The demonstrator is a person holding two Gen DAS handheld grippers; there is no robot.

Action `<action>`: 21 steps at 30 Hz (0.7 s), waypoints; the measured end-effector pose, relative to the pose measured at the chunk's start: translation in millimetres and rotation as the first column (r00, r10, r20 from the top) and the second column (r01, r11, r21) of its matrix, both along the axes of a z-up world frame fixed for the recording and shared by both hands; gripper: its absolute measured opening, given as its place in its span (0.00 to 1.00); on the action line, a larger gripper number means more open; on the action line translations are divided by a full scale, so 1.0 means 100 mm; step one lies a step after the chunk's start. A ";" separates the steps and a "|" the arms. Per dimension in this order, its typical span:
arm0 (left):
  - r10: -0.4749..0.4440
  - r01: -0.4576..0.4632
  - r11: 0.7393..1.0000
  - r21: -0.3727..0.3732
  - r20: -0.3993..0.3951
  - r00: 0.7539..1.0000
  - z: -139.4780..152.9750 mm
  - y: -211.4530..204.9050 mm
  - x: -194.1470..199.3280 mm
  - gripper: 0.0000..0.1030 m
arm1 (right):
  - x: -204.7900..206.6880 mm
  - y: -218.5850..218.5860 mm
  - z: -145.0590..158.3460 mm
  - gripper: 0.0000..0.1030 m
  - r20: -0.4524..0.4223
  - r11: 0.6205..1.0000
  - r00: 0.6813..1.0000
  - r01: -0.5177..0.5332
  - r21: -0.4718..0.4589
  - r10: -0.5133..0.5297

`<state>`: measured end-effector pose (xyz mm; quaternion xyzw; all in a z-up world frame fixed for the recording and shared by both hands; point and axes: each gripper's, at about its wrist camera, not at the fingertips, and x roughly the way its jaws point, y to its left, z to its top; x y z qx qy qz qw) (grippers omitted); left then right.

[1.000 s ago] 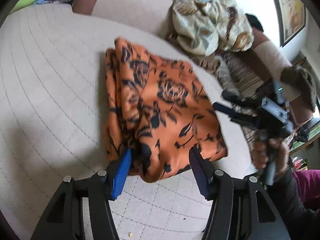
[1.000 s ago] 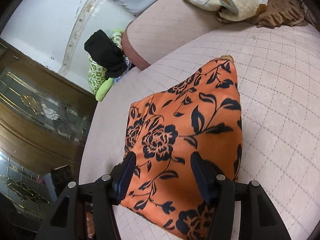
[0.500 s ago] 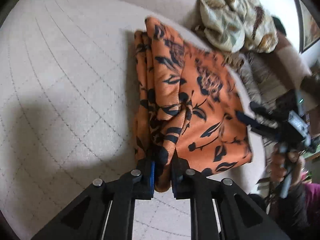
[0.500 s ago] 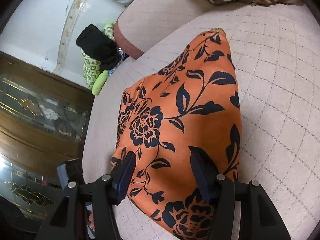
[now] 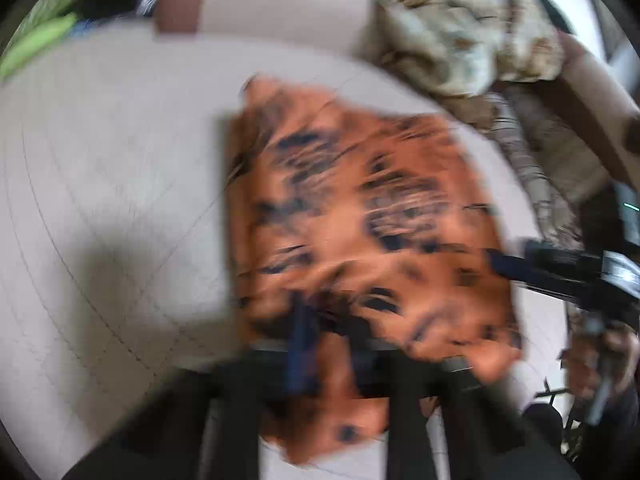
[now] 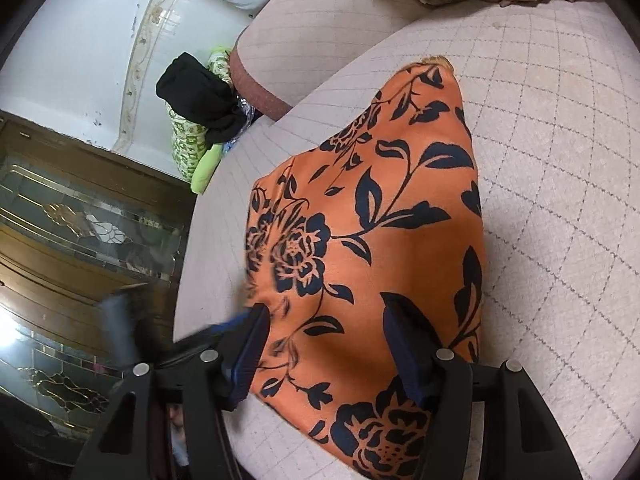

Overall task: Fold small clothes
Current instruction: 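Release the folded blouse and pull both tools back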

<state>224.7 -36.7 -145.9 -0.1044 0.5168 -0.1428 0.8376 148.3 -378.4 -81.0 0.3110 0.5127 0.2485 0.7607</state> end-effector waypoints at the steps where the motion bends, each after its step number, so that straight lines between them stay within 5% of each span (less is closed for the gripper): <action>1: 0.007 -0.007 1.000 -0.029 -0.004 1.000 0.01 0.04 0.00 0.03 | 0.00 0.00 0.01 0.61 -0.004 1.000 1.000 0.000 -0.003 0.000; 7: -0.015 0.015 0.999 0.038 0.020 1.000 0.07 -0.14 0.01 0.03 | 0.32 -0.06 0.25 0.73 0.078 0.998 0.996 0.035 0.051 -0.039; 10: -0.031 0.030 0.999 0.024 0.019 0.999 0.08 -0.15 -0.04 0.05 | 0.62 -0.26 -0.22 0.75 -0.142 0.981 0.975 0.180 0.070 -0.169; 12: -0.058 0.057 0.998 0.031 0.030 0.998 0.14 -0.11 -0.10 0.16 | 0.56 -0.27 -0.10 0.75 -0.094 0.971 0.976 0.208 0.118 -0.197; 14: -0.087 0.087 0.996 0.013 0.038 0.995 0.15 -0.17 -0.11 0.40 | 0.47 -0.19 0.09 0.76 0.020 0.978 0.985 0.168 0.121 -0.171; 16: -0.096 0.096 0.995 0.019 0.047 0.994 0.17 -0.25 -0.12 0.46 | 0.52 -0.14 -0.02 0.76 -0.004 0.985 0.985 0.170 -0.019 -0.170; 18: -0.095 0.093 0.995 0.035 0.066 0.993 0.22 -0.34 -0.15 0.50 | 0.57 -0.18 -0.22 0.73 -0.096 0.980 0.975 0.201 -0.018 -0.201; 21: -0.100 0.095 0.994 0.054 0.104 0.990 0.34 -0.41 -0.26 0.60 | 0.43 -0.13 0.13 0.76 -0.001 0.978 0.978 0.211 0.007 -0.211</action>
